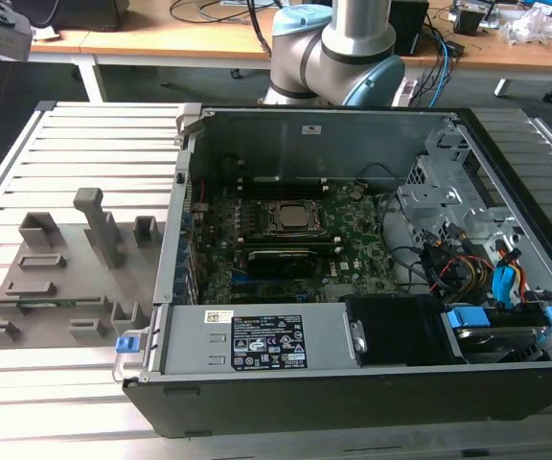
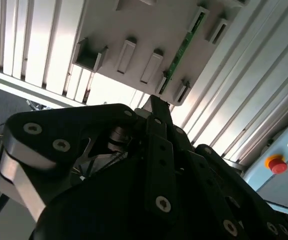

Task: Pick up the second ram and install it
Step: 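Pick up the second ram and move it above second insertion slot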

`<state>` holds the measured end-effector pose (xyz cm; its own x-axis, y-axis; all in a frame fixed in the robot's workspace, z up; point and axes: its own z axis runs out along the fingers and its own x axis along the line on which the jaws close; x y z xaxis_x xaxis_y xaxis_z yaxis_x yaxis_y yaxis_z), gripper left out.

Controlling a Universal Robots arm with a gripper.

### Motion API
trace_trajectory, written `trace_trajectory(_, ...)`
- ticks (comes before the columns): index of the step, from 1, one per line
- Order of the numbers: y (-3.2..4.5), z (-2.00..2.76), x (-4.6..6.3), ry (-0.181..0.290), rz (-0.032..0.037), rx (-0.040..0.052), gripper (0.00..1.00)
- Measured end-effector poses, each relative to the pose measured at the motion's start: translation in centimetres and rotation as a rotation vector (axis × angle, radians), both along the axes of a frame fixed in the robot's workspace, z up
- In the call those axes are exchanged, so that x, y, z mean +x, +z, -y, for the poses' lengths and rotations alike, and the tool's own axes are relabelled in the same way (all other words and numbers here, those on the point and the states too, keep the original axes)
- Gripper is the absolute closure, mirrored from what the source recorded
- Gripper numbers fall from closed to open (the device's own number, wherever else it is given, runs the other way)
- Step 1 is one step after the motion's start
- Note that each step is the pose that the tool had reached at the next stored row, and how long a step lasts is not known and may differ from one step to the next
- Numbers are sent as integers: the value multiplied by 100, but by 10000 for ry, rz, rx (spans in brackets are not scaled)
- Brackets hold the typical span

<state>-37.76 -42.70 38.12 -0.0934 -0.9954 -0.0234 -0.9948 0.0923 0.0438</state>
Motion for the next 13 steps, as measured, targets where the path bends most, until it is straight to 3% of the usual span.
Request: trace_trajectory(13, 0, 0, 0, 1738, 0, 0, 89)
